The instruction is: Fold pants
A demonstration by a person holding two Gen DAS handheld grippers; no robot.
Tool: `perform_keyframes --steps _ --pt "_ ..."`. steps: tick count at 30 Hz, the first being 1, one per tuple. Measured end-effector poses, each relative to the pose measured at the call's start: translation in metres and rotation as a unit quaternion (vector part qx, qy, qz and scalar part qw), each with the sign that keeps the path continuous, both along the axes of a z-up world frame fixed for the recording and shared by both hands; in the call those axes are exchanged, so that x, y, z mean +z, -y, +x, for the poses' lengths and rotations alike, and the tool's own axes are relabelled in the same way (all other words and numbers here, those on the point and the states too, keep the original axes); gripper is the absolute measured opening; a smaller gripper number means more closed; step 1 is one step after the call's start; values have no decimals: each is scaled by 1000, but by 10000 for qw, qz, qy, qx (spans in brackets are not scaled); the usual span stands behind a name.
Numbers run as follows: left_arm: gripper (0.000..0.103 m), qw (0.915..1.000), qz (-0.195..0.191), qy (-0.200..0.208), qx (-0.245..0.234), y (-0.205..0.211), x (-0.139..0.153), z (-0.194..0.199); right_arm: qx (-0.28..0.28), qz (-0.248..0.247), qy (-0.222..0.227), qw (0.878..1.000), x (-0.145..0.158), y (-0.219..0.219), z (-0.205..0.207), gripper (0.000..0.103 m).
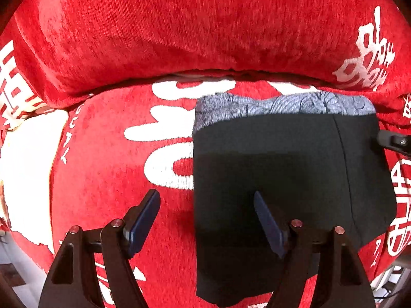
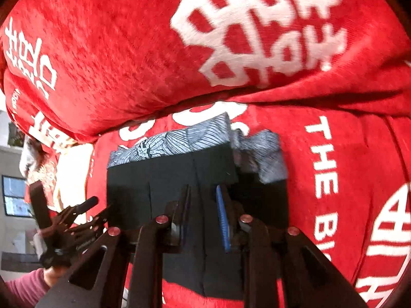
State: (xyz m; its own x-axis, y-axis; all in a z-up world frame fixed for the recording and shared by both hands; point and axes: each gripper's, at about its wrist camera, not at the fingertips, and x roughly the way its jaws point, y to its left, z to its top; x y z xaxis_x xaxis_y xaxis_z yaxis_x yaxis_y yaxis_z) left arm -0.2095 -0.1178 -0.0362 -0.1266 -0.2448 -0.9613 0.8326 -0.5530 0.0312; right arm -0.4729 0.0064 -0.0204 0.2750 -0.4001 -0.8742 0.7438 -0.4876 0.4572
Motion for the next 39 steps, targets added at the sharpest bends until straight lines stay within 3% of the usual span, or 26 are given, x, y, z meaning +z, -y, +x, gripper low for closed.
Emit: perform_keyframes --steps 3,7,11,17,20,24,39 --pt "76 9991 -239 -199 272 19 11 4 94 126 52 9999 -6 4 5 24" --pt "76 9974 -213 -277 624 50 7 2 128 420 108 9990 -22 -5 11 21" --pt "76 9986 -89 -128 504 55 -11 -6 141 424 110 9989 -29 -13 13 20" --pt "81 9992 -360 137 135 44 -9 -9 225 429 62 9988 -30 -13 13 18" --pt "81 9995 -251 105 166 46 -8 -6 109 393 134 9991 -30 -16 11 18" --pt "91 9990 -267 173 299 49 -9 -2 24 360 304 9989 -29 -20 8 19" --pt "91 9989 -297 260 254 48 -7 -3 22 371 337 9987 -23 -22 5 21"
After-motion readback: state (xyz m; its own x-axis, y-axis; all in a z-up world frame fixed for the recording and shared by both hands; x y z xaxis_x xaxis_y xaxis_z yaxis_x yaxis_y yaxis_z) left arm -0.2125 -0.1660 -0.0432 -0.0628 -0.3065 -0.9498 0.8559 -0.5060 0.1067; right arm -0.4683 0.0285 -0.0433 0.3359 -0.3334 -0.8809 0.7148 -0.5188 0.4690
